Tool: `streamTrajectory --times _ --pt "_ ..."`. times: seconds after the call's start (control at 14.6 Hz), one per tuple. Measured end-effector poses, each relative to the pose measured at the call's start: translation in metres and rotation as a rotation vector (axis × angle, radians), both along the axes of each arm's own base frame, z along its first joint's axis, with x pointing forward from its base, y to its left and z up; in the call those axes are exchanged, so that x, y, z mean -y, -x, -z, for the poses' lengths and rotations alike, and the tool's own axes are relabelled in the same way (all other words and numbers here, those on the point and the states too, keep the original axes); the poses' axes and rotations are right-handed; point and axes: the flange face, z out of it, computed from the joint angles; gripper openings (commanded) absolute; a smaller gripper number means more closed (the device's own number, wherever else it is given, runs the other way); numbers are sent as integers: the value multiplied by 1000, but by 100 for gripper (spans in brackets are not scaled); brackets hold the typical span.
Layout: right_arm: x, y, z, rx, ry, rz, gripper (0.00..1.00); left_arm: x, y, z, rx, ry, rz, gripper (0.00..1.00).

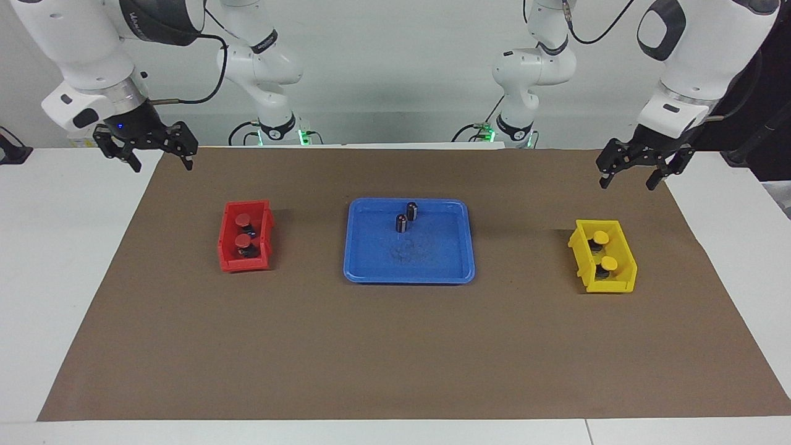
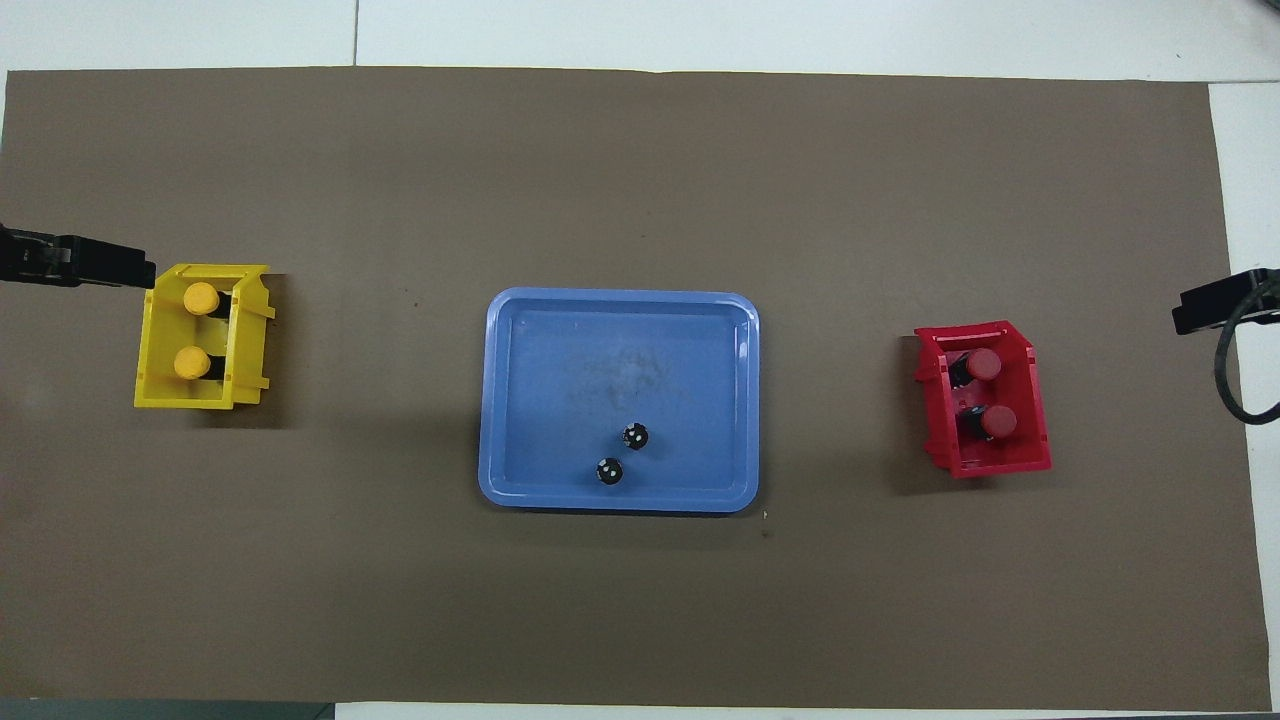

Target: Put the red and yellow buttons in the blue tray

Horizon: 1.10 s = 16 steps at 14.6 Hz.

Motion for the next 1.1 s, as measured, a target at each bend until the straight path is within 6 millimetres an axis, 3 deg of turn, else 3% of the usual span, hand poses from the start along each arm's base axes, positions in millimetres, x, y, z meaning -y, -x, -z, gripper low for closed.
streamTrajectory --times 1.1 --pt "-1 1 4 -13 -11 -12 100 0 0 0 0 0 0 100"
